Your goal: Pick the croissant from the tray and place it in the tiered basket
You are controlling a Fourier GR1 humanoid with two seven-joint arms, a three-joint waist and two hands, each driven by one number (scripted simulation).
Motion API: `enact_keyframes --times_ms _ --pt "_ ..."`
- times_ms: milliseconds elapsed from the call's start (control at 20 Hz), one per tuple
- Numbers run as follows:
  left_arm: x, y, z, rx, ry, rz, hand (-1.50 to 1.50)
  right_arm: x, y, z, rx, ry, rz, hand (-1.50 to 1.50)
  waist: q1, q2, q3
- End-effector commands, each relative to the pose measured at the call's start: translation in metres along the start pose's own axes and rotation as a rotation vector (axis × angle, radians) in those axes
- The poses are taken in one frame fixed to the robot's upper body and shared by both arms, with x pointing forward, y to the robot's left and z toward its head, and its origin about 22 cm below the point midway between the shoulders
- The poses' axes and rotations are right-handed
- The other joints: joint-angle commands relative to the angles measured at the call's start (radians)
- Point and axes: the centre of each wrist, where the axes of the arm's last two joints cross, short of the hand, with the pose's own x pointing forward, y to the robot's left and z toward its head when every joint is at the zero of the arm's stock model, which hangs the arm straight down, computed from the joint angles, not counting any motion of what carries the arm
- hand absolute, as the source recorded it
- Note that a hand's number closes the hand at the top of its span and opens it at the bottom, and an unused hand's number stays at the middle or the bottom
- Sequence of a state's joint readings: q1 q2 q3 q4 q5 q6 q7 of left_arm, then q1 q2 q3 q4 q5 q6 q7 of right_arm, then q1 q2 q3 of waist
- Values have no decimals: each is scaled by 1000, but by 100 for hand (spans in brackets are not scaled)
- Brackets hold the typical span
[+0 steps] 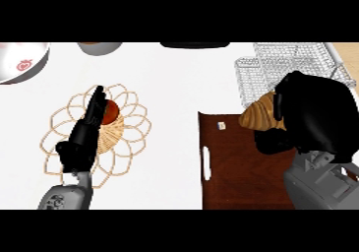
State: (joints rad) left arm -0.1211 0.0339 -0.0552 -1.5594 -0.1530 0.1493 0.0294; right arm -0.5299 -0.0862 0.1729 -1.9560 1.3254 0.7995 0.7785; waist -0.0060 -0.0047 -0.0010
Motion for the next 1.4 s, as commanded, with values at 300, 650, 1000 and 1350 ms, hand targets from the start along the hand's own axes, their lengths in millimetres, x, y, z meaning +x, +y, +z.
enact_keyframes --times_ms 300,650,1000,1350 --pt "-3 -6 8 -13 -16 -5 0 -20 -113 -29 -54 76 -130 150 15 4 0" --pt "19 -16 -16 -6 -15 -2 0 -18 -130 -51 -48 62 -321 150 12 5 1" --pt "16 -11 -8 -5 -11 1 0 -34 -113 -92 -97 115 -263 150 13 6 1" --pt "12 -24 -3 -14 -19 9 0 -56 -87 -143 -98 133 -204 150 17 8 1"
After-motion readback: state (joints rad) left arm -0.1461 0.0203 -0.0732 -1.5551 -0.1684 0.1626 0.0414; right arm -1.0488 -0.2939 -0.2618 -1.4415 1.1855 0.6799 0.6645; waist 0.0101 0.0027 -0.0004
